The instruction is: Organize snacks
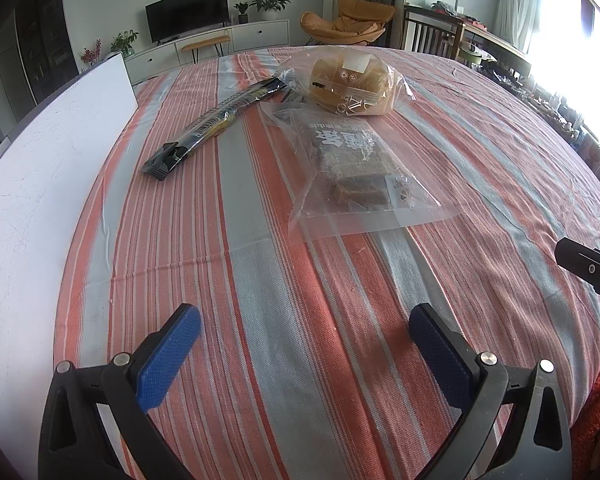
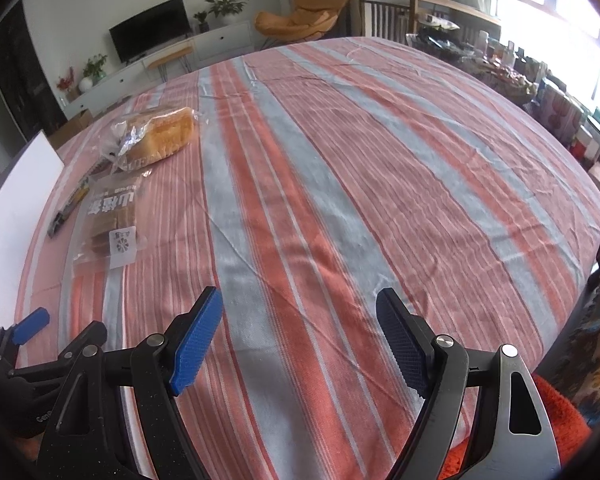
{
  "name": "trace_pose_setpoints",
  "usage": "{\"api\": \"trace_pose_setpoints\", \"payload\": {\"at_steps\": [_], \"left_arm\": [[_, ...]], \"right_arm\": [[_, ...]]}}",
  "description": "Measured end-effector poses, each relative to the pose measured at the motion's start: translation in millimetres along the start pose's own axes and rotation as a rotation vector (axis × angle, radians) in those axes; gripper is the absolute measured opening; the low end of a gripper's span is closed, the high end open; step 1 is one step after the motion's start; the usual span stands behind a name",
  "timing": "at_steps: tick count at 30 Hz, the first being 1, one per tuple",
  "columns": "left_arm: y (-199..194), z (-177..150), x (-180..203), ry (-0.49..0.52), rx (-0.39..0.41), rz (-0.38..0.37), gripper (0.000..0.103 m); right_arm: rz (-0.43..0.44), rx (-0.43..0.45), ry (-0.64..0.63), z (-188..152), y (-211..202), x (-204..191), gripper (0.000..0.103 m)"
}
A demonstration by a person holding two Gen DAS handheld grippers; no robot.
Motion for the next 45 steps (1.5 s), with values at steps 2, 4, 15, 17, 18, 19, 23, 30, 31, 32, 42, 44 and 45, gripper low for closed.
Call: {"api": "trace_pose_setpoints", "payload": {"at_steps": [2, 4, 15, 17, 18, 19, 23, 30, 31, 32, 42, 44, 45], "left_arm": [[1.8, 4.2, 0.2, 0.009, -0.056, -0.011, 0.103], [4.5, 13.6, 2.2, 0.020, -0.131, -0.047, 0.102], [40.0, 105.4, 23.2, 0.095, -0.119, -0.032, 0.102], [61.7, 111.2, 24.5, 0.095, -0.154, 0.000, 0.102], [71.2, 113.3, 25.3, 0.084, -0.169, 0.009, 0.102], [77.3, 114.5, 26.6, 0.074, -0.180, 0.008, 0.102], [99.1, 108.6, 38.2, 0.088, -0.211, 0.008, 0.103], [75.2, 105.8, 40.5, 0.095, -0.149, -0.045, 0.058], [68.2, 102.9, 38.1, 0.097, -0.151, -0.052, 0.056], [59.7, 98.9, 33.9, 0.089, -0.150, -0.063, 0.053], [1.5, 37.8, -2.8, 0.057, -0.152, -0.093, 0.060], [3.4, 34.0, -2.3, 0.073, -0.141, -0.081, 0.073], [6.7, 33.2, -2.3, 0.077, -0.142, -0.068, 0.081]], "right_arm": [[0.008, 0.005, 0.011, 0.3, -1.5, 2.0, 0.082], [0.022, 0.010, 0.030, 0.4, -3.1, 5.1, 0.082], [0.044, 0.013, 0.072, 0.3, -4.0, 11.4, 0.082], [0.049, 0.013, 0.083, 0.4, -4.2, 13.1, 0.082], [0.051, 0.012, 0.087, 0.2, -3.8, 13.9, 0.082], [0.052, 0.010, 0.091, 0.2, -3.3, 14.7, 0.082], [0.054, 0.002, 0.092, 0.4, -1.9, 13.8, 0.082], [0.066, 0.009, 0.106, 0.4, -3.2, 16.7, 0.082], [0.068, 0.008, 0.110, 0.1, -3.0, 17.3, 0.082], [0.071, 0.008, 0.113, 0.1, -3.1, 17.9, 0.082], [0.070, 0.003, 0.106, -0.3, -2.8, 16.0, 0.082], [0.065, 0.001, 0.101, -0.6, -2.2, 14.9, 0.082], [0.063, 0.001, 0.099, -0.6, -2.5, 14.5, 0.082]]}}
Point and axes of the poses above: each gripper's, at about its wrist camera, not at the fingertips, and y roughly the way its jaws point, x to its right, z to its top, the point moved 1 cm from there along y, roughly the way its jaws point, and after that the axes turned 9 degrees about x, right-handed, at the moved point
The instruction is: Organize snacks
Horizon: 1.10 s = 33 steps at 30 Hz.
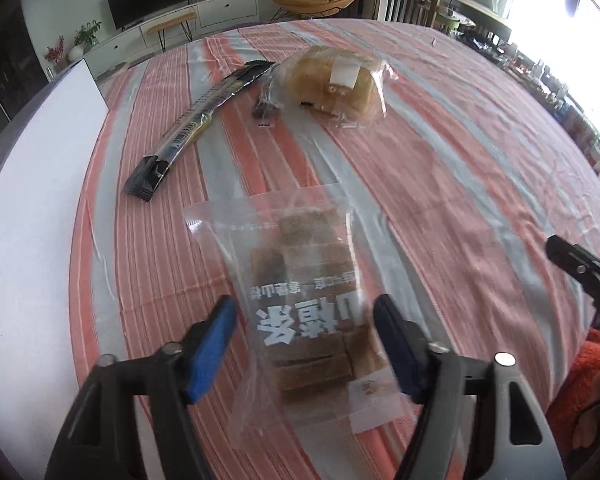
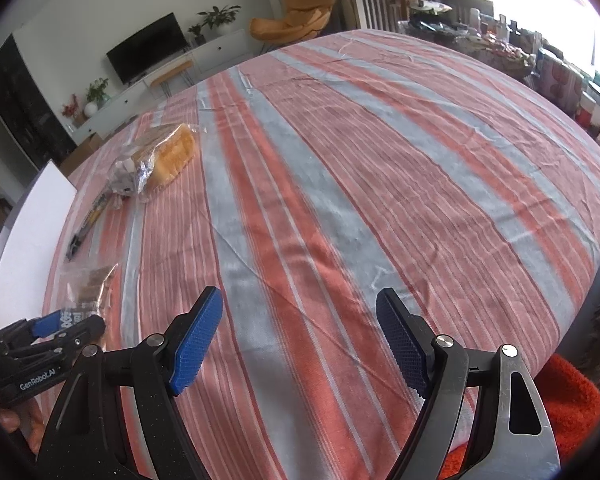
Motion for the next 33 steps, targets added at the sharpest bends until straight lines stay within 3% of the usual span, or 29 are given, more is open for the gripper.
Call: {"api": "trace_pose_setpoints", "payload": {"at_steps": [7, 15, 33], "left_arm": [[16.8, -2.6, -7.5, -0.037, 0.042, 0.017, 0.103], [13.3, -11.6, -7.8, -0.021, 0.137, 0.018, 0.103], [12.9, -12.5, -7.9, -0.022, 0.141, 0.016, 0.103]], "right_arm": [[0.003, -0.002, 0.022, 0.3, -0.8, 5.0, 0.082], [0.009, -0.017, 0.013, -0.5, 1.6, 2.4, 0.082], [-0.001, -0.039, -0.006, -1.0, 7.7, -1.5, 0.082]]}}
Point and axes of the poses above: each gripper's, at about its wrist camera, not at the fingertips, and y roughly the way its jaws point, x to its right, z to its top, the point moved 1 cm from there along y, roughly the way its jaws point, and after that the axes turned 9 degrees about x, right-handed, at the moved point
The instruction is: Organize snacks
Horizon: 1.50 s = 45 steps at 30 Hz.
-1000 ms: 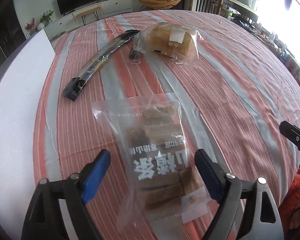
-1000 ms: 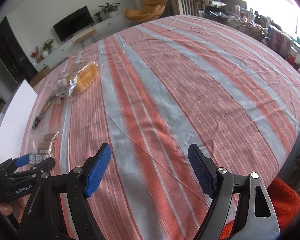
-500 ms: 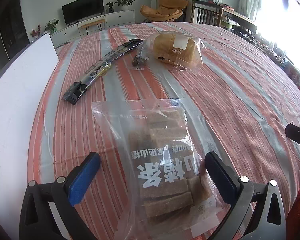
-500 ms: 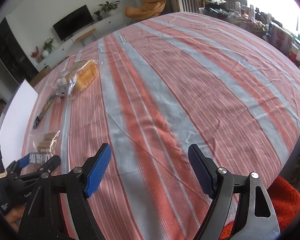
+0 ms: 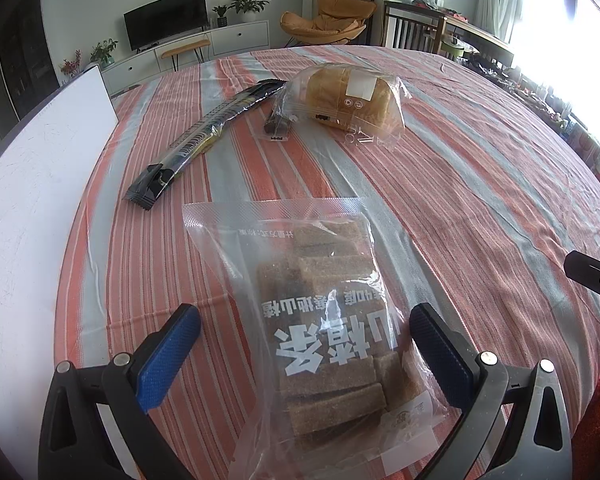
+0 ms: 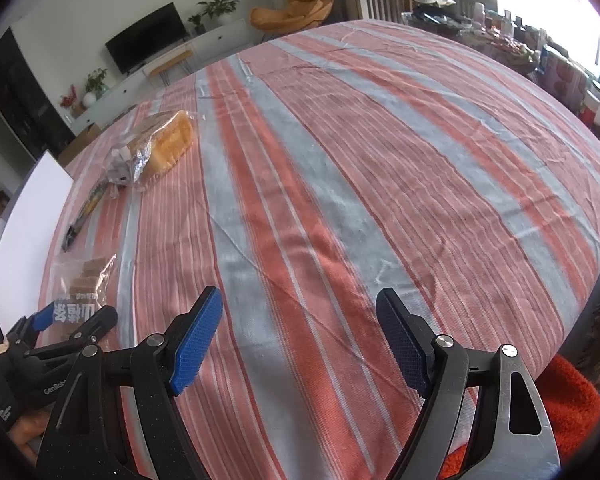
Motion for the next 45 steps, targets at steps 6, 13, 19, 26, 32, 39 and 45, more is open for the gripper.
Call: {"api": "trace_pose_setpoints", "payload": {"at_steps": [6, 13, 19, 26, 32, 39, 45], "left_arm": [[0.0, -0.1, -0.1, 0.001, 0.000, -0.001, 0.103], [-0.1, -0.3, 0.2, 0.000, 0.001, -0.001, 0.103], [-0.1, -0.2, 0.2, 0.000, 0.001, -0.001, 0.103], [-0.1, 0.1, 0.0, 0.000, 0.002, -0.003, 0.103], [-0.8, -0.6, 0.9, 0.000, 0.002, -0.004, 0.103], [-0.7, -0.7, 0.2, 0.000, 0.003, -0.003, 0.103], [-0.9, -0.7, 0.1, 0.000, 0.003, -0.005, 0.103]], "right_arm": [[0.015, 0.019, 0.009, 0.5, -4.8, -0.2, 0.082], [0.058, 0.068, 0.017, 5.0, -15.7, -1.4, 0.082], [0.122, -0.008, -0.029, 11.3, -2.1, -14.7, 0.082], [0.273, -0.026, -0.255, 81.8, 5.0, -34.5, 0.082], [0.338, -0.111, -0.300, 136.7, 50.6, -67.0, 0.082], [0.326, -0.301, -0.002, 155.9, 121.0, -131.6, 0.082], [0.041, -0.411, -0.093, 132.0, 186.1, -190.0, 0.092]]}}
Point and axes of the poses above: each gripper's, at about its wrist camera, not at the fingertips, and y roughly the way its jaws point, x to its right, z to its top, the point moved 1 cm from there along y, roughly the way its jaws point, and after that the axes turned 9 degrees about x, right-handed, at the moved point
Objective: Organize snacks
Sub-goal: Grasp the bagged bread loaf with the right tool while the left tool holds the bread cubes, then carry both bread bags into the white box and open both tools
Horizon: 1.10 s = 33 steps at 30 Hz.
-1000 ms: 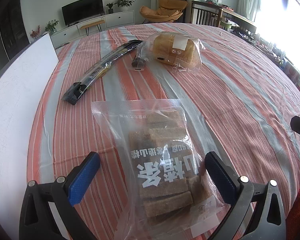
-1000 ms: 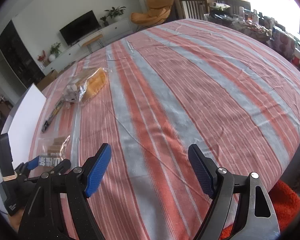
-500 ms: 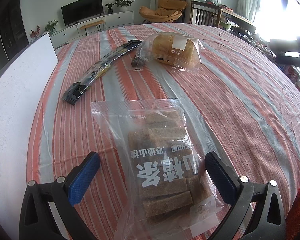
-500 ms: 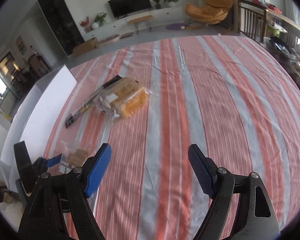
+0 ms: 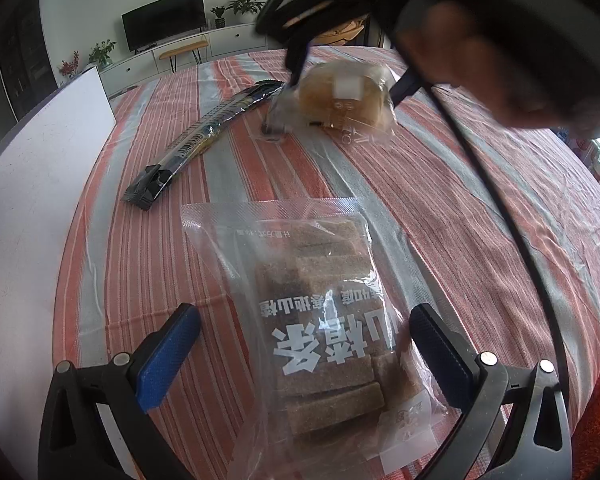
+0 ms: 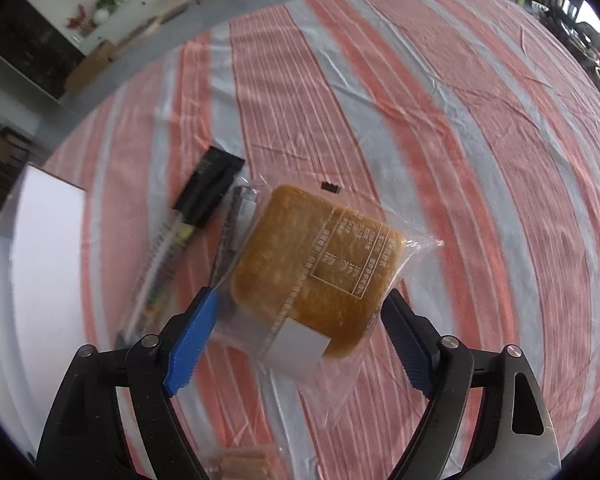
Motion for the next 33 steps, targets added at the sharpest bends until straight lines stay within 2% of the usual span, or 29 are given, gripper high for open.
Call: {"api": "trace_pose_setpoints", "payload": {"at_steps": [2, 4, 6, 11, 14, 16, 19, 21, 24, 26, 31, 33], "left_arm": [[-0.7, 0.5, 1.4, 0.001, 0.000, -0.001, 0.103], [-0.6, 1.1, 2.5, 0.003, 0.001, -0.004, 0.103], [-0.4, 1.4, 3.5, 0.003, 0.001, -0.004, 0.103], [0.0, 1.8, 4.6, 0.003, 0.002, -0.004, 0.103], [-0.3, 1.2, 3.4, 0.003, 0.002, -0.004, 0.103], [-0.5, 0.8, 4.5, 0.003, 0.002, -0.003, 0.103], [0.0, 0.9, 6.1, 0.004, 0.001, 0.001, 0.103], [0.5, 1.5, 7.2, 0.003, 0.001, 0.001, 0.103], [0.5, 1.4, 6.6, 0.004, 0.002, 0.001, 0.103], [0.7, 1.2, 6.2, 0.004, 0.002, 0.002, 0.103], [0.4, 0.9, 6.0, 0.004, 0.002, 0.000, 0.103], [0.5, 1.2, 6.3, 0.004, 0.001, -0.004, 0.103]], "right_arm": [[0.056, -0.001, 0.068, -4.6, 6.8, 11.2, 0.090], [0.073, 0.058, 0.057, -9.5, -4.1, 26.6, 0.087], [0.075, 0.109, 0.012, -16.8, -18.6, 41.4, 0.074], [0.087, 0.097, -0.093, -62.5, -53.6, 95.1, 0.072], [0.119, 0.057, -0.157, -107.1, -76.2, 114.9, 0.073], [0.122, 0.076, -0.156, -131.0, -86.7, 123.4, 0.075], [0.097, 0.177, -0.132, -149.9, -93.6, 129.4, 0.076], [0.078, 0.249, -0.115, -156.2, -90.9, 129.5, 0.084], [0.110, 0.315, -0.043, -159.7, -84.4, 128.8, 0.087], [0.073, 0.385, -0.042, -167.0, -84.9, 124.2, 0.087], [0.028, 0.485, -0.081, -176.7, -92.9, 116.1, 0.084], [0.044, 0.513, -0.083, -178.1, -101.1, 116.6, 0.075]]}}
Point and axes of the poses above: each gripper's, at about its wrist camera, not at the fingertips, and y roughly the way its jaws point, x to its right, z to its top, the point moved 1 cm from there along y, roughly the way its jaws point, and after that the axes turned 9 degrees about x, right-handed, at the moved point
